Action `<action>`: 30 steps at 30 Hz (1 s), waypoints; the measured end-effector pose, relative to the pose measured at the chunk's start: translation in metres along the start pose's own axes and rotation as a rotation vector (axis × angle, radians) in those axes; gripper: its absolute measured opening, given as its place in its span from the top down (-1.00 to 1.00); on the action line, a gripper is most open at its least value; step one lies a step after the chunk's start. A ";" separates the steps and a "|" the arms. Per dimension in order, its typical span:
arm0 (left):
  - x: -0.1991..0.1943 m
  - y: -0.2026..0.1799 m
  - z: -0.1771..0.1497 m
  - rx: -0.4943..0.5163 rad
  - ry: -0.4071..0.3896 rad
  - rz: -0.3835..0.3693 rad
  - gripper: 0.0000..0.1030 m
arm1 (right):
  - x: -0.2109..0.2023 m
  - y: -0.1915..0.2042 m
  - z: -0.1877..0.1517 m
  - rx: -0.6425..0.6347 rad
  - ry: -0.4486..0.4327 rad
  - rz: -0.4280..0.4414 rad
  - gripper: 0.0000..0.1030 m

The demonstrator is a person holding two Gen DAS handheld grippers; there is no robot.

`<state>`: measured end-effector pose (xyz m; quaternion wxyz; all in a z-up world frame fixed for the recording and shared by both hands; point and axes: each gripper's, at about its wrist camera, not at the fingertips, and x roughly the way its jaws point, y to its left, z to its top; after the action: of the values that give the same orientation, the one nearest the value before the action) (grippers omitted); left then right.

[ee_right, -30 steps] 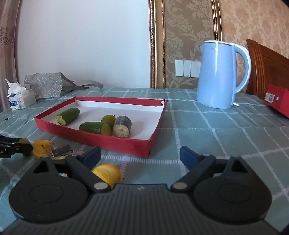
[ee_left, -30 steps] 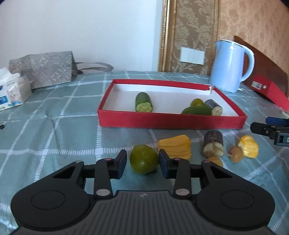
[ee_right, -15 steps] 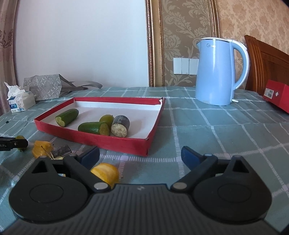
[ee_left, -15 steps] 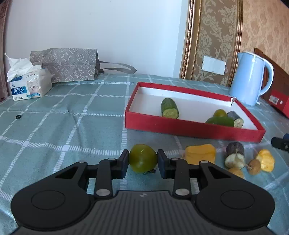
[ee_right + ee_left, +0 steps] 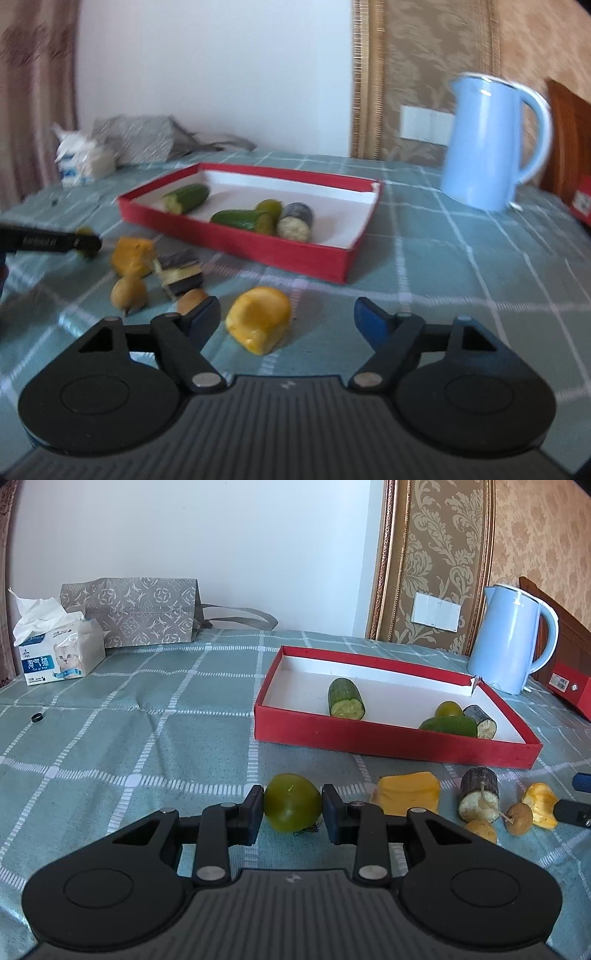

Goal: Organize fruits
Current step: 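Grasp the yellow jackfruit piece with the right gripper while the left gripper holds the tomato, then carry the green tomato into the red tray and open the left gripper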

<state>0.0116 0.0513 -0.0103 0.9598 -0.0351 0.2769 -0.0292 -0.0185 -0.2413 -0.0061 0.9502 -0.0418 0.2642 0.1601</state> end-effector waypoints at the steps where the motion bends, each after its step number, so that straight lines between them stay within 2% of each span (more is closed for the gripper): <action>1: 0.000 0.000 0.000 0.000 0.000 0.000 0.37 | 0.003 0.003 0.001 -0.032 0.010 0.009 -0.47; 3: 0.000 0.000 0.000 -0.002 0.000 -0.001 0.37 | 0.009 0.007 0.003 -0.077 0.031 0.014 -0.39; 7: 0.000 -0.001 0.000 -0.003 0.000 -0.002 0.37 | 0.022 0.008 0.006 -0.076 0.073 0.034 -0.35; 11: 0.001 -0.001 0.000 -0.003 0.000 -0.002 0.37 | 0.030 0.005 0.004 -0.049 0.095 0.071 0.00; 14: 0.001 -0.001 0.000 -0.004 0.001 -0.003 0.37 | 0.031 0.002 0.004 -0.035 0.099 0.078 0.04; 16: 0.003 0.000 0.000 -0.010 0.021 -0.021 0.37 | 0.030 0.002 0.004 -0.031 0.095 0.074 0.19; 22: 0.003 -0.002 -0.001 -0.015 0.025 -0.029 0.36 | 0.025 -0.012 0.005 0.051 0.051 0.009 0.18; 30: 0.003 0.000 0.000 -0.029 0.022 -0.026 0.37 | 0.028 -0.021 0.005 0.099 0.059 0.009 0.18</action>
<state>0.0143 0.0514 -0.0124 0.9556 -0.0522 0.2874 -0.0383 0.0135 -0.2526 -0.0167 0.9422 0.0016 0.2997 0.1500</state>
